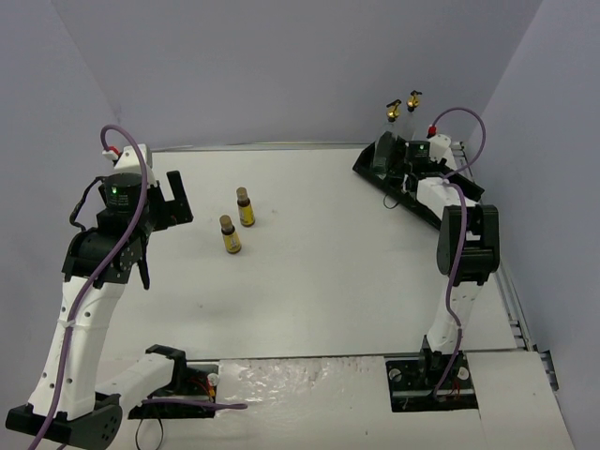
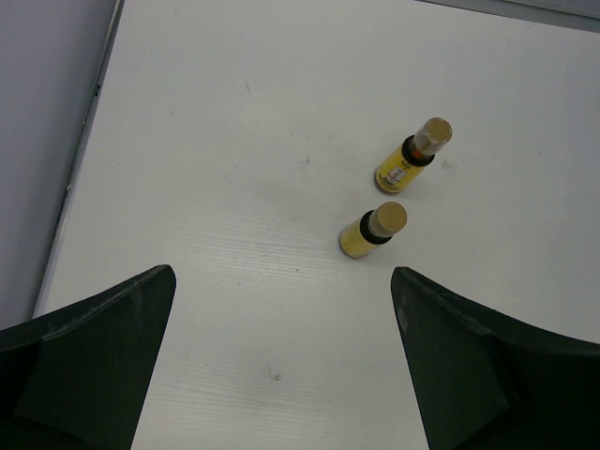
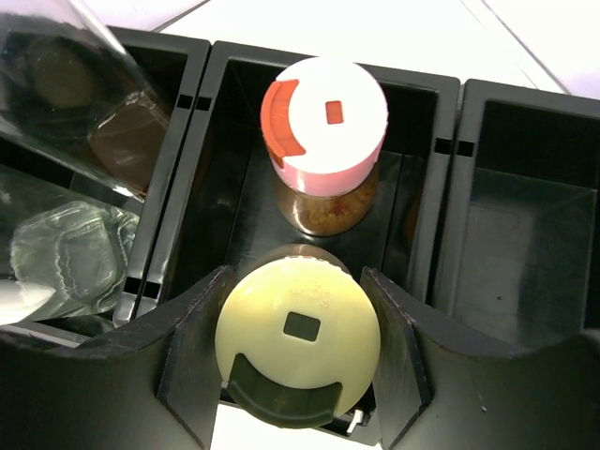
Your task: Organize the condiment bottles
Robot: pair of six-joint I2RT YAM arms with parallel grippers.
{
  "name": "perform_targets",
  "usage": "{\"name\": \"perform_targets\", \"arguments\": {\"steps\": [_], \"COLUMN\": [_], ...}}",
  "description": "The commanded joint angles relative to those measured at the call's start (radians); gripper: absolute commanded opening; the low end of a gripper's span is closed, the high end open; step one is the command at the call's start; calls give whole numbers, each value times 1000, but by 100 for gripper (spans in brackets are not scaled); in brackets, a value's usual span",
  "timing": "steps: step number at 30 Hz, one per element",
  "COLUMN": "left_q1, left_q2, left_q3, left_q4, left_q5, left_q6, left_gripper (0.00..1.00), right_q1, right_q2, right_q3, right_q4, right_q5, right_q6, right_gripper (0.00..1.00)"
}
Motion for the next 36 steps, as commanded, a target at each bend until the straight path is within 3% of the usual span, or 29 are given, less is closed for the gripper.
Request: {"name": "perform_targets", "arguments": {"steps": [1, 12, 18, 26, 33, 36], "left_q1": [6, 6, 6, 6, 6, 6], "left_q2": [-2, -5, -9, -12, -21, -23], "left_q3": [66, 70, 72, 66, 54, 55], "left_q4": [52, 47, 43, 34, 17, 6], "left_q5": [-7, -9, -15, -17, -29, -30], "left_q6": [7, 10, 10, 5, 4, -2], "left_gripper": [97, 97, 97, 97, 97, 97], "right_q1": [-4, -4, 0, 61, 250, 370], "right_q2": [-10, -8, -38, -197, -492, -544], "right_q3": [63, 71, 68, -6, -169, -203], "right_q4": [45, 18, -3, -58, -120, -141], "right_q5": [1, 18, 25, 59, 80, 33], "right_q6": [4, 9, 26, 44, 57, 63], "right_gripper": [41, 71, 72, 74, 77, 78]}}
